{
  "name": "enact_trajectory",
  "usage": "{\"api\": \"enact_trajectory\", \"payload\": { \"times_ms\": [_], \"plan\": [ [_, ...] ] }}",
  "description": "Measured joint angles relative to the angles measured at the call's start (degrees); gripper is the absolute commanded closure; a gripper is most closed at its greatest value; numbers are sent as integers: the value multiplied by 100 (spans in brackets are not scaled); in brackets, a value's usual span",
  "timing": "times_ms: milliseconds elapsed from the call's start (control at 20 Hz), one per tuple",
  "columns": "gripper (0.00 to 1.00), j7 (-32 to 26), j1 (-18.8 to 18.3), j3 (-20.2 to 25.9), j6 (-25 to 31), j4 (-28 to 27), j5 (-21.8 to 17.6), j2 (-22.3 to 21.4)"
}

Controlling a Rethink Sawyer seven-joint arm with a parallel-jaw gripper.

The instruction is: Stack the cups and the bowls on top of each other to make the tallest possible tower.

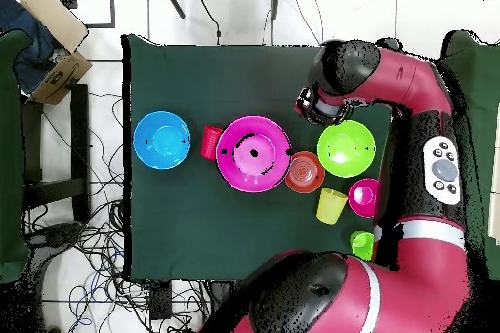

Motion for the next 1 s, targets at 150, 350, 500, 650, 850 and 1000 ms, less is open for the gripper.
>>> {"api": "enact_trajectory", "payload": {
  "times_ms": [150, 350, 500, 650, 850, 1000],
  "plan": [
    [0, -5, -8, 7, 1, -122, -50, 104],
    [0, -5, -9, 12, 0, -258, -81, 185],
    [0, -5, -11, 20, 1, -320, -84, 216],
    [0, -5, -11, 21, 1, -379, -86, 227],
    [0, -5, -31, 22, 1, -403, -87, 228],
    [0, -5, -52, 22, 1, -403, -94, 228]
  ]
}}
